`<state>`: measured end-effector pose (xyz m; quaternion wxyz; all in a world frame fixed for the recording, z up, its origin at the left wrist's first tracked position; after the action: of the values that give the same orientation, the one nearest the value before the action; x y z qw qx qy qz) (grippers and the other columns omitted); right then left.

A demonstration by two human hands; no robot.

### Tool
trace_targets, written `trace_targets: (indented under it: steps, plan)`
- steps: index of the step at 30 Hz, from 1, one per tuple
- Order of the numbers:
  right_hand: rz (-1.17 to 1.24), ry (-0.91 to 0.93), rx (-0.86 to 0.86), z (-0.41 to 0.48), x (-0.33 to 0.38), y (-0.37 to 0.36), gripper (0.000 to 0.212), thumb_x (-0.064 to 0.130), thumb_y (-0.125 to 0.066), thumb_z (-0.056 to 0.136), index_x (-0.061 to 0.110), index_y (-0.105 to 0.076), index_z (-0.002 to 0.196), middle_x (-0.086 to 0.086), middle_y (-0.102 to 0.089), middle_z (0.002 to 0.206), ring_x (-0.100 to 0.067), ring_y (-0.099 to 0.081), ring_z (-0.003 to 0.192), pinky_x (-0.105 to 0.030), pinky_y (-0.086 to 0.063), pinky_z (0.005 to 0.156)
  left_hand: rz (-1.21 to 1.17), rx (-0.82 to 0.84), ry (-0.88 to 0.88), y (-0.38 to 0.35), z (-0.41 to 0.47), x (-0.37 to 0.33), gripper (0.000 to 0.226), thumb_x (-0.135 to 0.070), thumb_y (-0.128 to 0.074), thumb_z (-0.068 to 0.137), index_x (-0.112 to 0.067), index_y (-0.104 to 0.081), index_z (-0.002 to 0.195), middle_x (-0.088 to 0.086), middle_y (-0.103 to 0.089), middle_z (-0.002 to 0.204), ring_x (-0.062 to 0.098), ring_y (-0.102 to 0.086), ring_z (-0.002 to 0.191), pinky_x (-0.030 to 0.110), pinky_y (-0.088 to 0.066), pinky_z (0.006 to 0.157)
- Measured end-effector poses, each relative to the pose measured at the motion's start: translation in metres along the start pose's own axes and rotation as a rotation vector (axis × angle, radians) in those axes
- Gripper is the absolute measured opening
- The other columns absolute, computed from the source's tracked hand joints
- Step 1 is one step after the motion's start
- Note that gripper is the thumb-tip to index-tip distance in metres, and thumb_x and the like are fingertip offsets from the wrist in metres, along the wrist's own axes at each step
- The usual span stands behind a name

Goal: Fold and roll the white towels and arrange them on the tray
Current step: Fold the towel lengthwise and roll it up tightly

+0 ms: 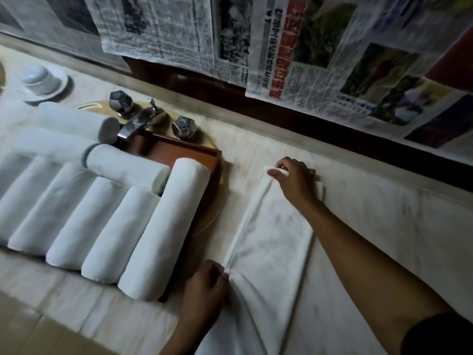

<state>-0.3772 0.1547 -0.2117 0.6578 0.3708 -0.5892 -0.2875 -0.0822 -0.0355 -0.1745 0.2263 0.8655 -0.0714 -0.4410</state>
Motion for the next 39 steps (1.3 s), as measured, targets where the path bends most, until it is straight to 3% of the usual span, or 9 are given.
trace_targets:
  steps: [5,10,13,16,25,29,32,35,39]
  plan:
    - [-0.034,-0.007,0.005,-0.004,-0.004,0.01,0.033,0.059,-0.068,0.089,0.028,-0.059,0.094,0.009,-0.061,0.1,-0.022,-0.053,0.105,-0.042,-0.034,0.091,0.207,-0.059,-0.028,-0.009,0.008,-0.013,0.008,-0.029,-0.064,0.089,-0.028,-0.056,0.087,-0.008,-0.067,0.067,0.008,-0.064,0.066,0.031,-0.05,0.063]
    - [-0.255,-0.229,0.128,-0.019,-0.052,0.056,0.026,0.053,-0.062,0.095,0.027,-0.059,0.1,-0.007,-0.056,0.123,-0.033,-0.05,0.121,-0.047,-0.036,0.103,0.273,-0.091,-0.126,-0.02,0.034,-0.049,0.018,-0.045,-0.062,0.092,-0.027,-0.059,0.094,-0.008,-0.069,0.074,0.005,-0.062,0.067,0.026,-0.042,0.059]
    - [-0.156,-0.281,0.224,-0.019,-0.068,0.073,0.026,0.047,-0.07,0.091,0.024,-0.06,0.094,-0.006,-0.063,0.112,-0.03,-0.058,0.111,-0.038,-0.045,0.091,0.272,-0.102,-0.131,-0.025,0.053,-0.062,0.016,-0.04,-0.065,0.095,-0.025,-0.064,0.09,-0.013,-0.063,0.068,-0.007,-0.051,0.059,0.022,-0.036,0.055]
    - [0.055,-0.32,0.25,-0.013,-0.067,0.085,0.027,0.043,-0.068,0.095,0.017,-0.062,0.095,0.0,-0.066,0.094,-0.024,-0.063,0.093,-0.031,-0.041,0.074,0.182,-0.097,-0.115,-0.024,0.062,-0.066,0.012,-0.033,-0.068,0.095,-0.024,-0.068,0.087,-0.012,-0.064,0.071,-0.006,-0.056,0.065,0.014,-0.036,0.051]
    - [0.254,-0.4,0.018,-0.033,-0.065,0.081,0.036,0.032,-0.09,0.077,0.018,-0.062,0.095,0.002,-0.065,0.09,-0.018,-0.062,0.085,-0.025,-0.041,0.073,0.173,-0.164,-0.077,-0.022,0.064,-0.052,0.012,-0.027,-0.074,0.091,-0.024,-0.067,0.082,-0.011,-0.065,0.076,0.007,-0.062,0.073,0.028,-0.045,0.062]
    - [0.229,-0.348,-0.038,-0.039,-0.059,0.074,0.04,0.033,-0.089,0.078,0.018,-0.061,0.102,-0.001,-0.066,0.096,-0.02,-0.062,0.089,-0.028,-0.044,0.076,0.17,-0.166,-0.085,-0.024,0.063,-0.052,0.014,-0.027,-0.076,0.091,-0.022,-0.066,0.083,-0.01,-0.065,0.075,0.006,-0.061,0.07,0.029,-0.05,0.064]
    - [0.039,-0.156,-0.101,-0.038,-0.043,0.061,0.036,0.041,-0.082,0.084,0.024,-0.063,0.109,-0.001,-0.062,0.11,-0.023,-0.056,0.104,-0.04,-0.049,0.087,0.161,-0.164,-0.099,-0.024,0.061,-0.053,0.013,-0.026,-0.075,0.092,-0.02,-0.066,0.084,-0.009,-0.064,0.075,0.005,-0.061,0.069,0.029,-0.048,0.062]
    - [-0.011,0.035,-0.016,-0.024,-0.016,0.041,0.027,0.042,-0.071,0.093,0.025,-0.068,0.114,0.002,-0.062,0.118,-0.025,-0.053,0.112,-0.043,-0.046,0.093,0.158,-0.166,-0.113,-0.023,0.062,-0.054,0.014,-0.026,-0.075,0.092,-0.02,-0.066,0.084,-0.009,-0.064,0.074,0.003,-0.06,0.068,0.027,-0.046,0.06]
    - [-0.015,0.046,0.095,-0.003,0.005,0.016,0.023,0.041,-0.07,0.094,0.024,-0.069,0.108,0.003,-0.063,0.115,-0.024,-0.05,0.116,-0.04,-0.038,0.094,0.167,-0.159,-0.119,-0.023,0.06,-0.054,0.013,-0.028,-0.074,0.093,-0.022,-0.066,0.085,-0.009,-0.064,0.074,-0.001,-0.058,0.068,0.014,-0.038,0.055]
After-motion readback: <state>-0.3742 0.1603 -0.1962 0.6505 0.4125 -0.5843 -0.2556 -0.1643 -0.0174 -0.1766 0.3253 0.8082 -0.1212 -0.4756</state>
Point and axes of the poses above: each hand's wrist, its own z-axis towards the middle knuckle, its own y-axis out of the back of the hand, x = y × z, the point moved 3 cm from there along z, towards the middle knuckle
